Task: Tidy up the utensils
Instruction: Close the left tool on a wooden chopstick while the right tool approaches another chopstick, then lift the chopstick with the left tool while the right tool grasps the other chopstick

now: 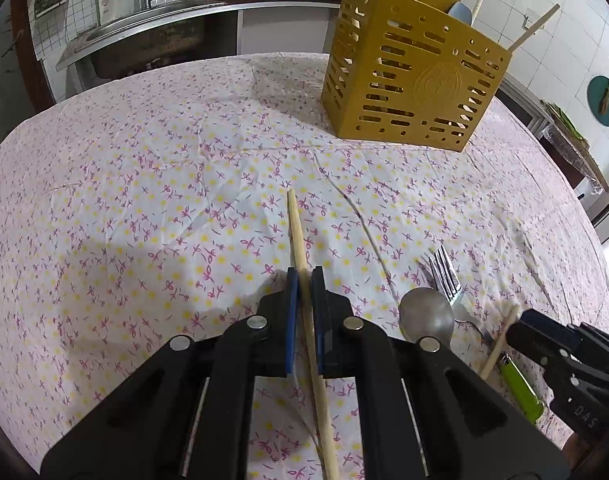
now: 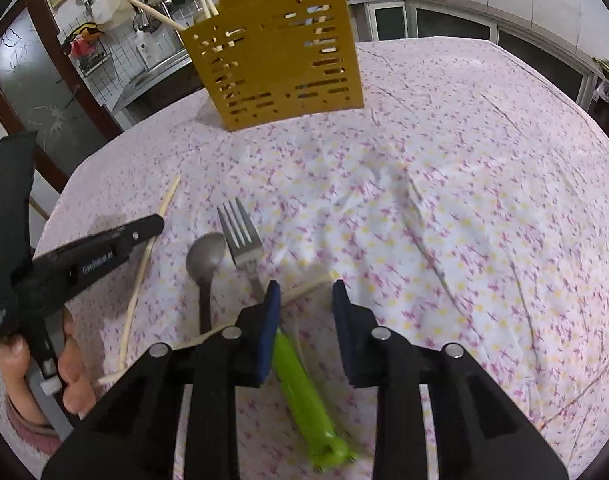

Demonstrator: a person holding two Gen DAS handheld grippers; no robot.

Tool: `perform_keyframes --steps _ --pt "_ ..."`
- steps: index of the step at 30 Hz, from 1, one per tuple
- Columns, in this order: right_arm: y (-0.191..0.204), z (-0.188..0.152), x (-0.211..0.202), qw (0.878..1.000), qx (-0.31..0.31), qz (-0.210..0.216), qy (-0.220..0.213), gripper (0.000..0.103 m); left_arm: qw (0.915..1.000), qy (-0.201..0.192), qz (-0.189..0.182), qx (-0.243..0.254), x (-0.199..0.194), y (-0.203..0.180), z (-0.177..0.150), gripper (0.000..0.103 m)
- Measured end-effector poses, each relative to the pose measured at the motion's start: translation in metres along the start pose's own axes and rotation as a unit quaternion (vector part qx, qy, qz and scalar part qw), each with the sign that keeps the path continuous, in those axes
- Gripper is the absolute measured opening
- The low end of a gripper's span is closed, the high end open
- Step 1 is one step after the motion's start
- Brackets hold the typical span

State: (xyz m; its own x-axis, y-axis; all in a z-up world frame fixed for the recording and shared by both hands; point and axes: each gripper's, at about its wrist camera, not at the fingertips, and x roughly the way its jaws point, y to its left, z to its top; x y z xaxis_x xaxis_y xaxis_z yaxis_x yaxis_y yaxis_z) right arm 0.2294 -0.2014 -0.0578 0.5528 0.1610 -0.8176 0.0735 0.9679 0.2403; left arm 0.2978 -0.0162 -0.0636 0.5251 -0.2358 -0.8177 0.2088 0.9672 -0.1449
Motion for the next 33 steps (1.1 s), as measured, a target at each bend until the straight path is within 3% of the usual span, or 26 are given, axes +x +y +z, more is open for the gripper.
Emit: perform_keyframes --steps 13,19,33 --pt "0.006 0.036 0.037 0.998 0.046 0.036 0.035 0.022 0.9998 0.007 -0.016 -0.013 0.002 0.002 0.001 0.005" --pt "0.018 0.036 0.042 1.0 0.012 0.016 0.022 0.006 0.9995 0.008 -0.023 -0.018 0.003 0.004 0.002 0.005" --pt "0.005 0.044 0.031 1.0 -0.002 0.023 0.013 0.006 0.9993 0.004 -0.035 -0.011 0.003 0.002 0.012 0.004"
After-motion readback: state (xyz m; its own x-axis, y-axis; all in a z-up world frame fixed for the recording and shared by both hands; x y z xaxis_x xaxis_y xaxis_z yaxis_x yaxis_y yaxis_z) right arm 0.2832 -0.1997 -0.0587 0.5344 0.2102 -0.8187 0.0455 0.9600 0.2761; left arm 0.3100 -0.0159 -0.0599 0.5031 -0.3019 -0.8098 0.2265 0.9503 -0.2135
